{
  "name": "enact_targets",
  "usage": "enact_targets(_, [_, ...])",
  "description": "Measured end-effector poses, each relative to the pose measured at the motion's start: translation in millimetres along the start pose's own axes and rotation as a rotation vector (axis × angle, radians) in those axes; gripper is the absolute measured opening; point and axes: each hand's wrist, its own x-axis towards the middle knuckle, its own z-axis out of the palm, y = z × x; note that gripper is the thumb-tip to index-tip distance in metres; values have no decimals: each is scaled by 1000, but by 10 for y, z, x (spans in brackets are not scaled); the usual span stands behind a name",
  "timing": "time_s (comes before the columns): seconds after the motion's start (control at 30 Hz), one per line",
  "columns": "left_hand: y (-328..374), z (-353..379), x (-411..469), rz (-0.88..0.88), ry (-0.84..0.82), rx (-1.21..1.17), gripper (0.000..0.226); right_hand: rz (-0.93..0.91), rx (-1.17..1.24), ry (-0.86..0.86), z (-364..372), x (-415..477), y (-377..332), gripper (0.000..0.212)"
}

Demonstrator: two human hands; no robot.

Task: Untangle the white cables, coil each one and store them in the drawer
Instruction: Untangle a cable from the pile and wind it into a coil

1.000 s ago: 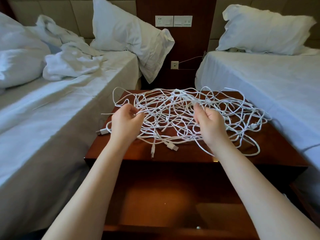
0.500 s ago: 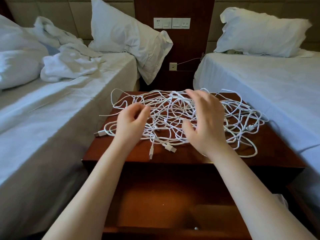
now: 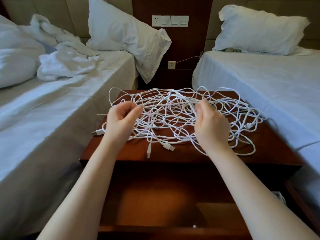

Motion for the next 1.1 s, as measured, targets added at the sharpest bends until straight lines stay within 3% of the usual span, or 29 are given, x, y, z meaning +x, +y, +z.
enact_targets(0.13, [-60,-31,43,-32,113,-9,35,24,-47,-48,17,-3,129,27])
enact_targets(0.3, [-27,146,-39,-43,-59,90,30,-274,20,37,-55,-17,-187,49])
enact_targets(0.53, [52,233,-111,14,-201,-44,32,-462,121,-112,64,-132,-310,26])
enact_targets(0.7, [37,178,-97,-20,-218,8,37,-167,66,48,-20,-38,-198,28])
enact_targets(0.9, [-8,124,-66,-76,-232,122,37,131,73,101,-49,15,35,33])
enact_targets(1.0, [-13,131,-58,-171,-290,147,41,159,69,100,-52,26,77,35])
enact_targets(1.1, [8,165,-66,-302,-456,-102,45,72,50,73,-38,5,43,33])
